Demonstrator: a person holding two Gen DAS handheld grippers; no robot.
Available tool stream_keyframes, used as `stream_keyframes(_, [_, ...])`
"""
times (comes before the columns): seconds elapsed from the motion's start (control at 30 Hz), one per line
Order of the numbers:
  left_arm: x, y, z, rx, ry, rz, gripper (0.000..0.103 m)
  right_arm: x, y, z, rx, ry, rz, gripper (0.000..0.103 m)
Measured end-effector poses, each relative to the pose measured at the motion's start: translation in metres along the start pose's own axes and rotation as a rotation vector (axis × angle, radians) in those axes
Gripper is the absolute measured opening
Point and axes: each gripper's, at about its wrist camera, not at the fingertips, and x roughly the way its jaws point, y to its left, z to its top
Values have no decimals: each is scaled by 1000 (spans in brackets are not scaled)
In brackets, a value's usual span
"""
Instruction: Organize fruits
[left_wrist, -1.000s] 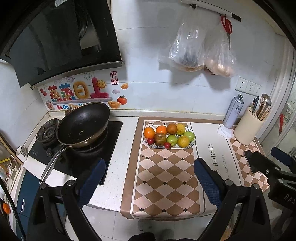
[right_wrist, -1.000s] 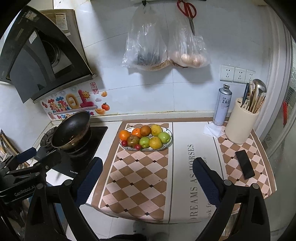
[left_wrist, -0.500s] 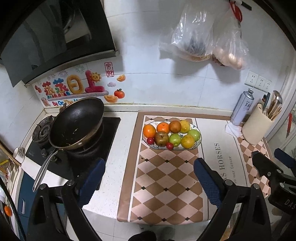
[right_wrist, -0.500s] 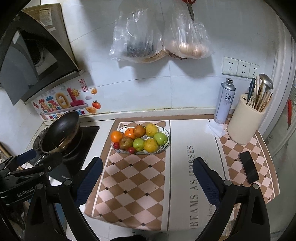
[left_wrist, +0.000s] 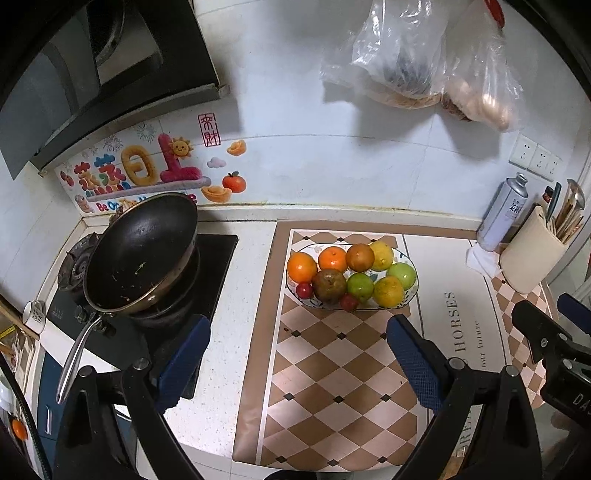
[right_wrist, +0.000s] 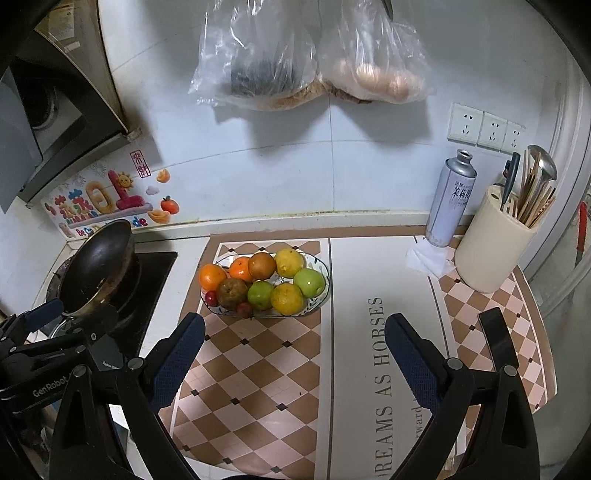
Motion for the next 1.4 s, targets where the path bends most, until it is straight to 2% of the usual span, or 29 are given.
stream_keyframes(0.23, [10, 3, -1, -8, 21, -11, 98, 11, 1, -4, 0, 15, -10, 102])
stream_keyframes(0.3, [11, 4, -1, -9, 22, -11, 103, 13, 2, -5, 0, 19, -13, 102])
stream_keyframes(1.4, [8, 8, -2, -17, 13, 10, 103, 11, -3, -11, 0, 19, -19, 103])
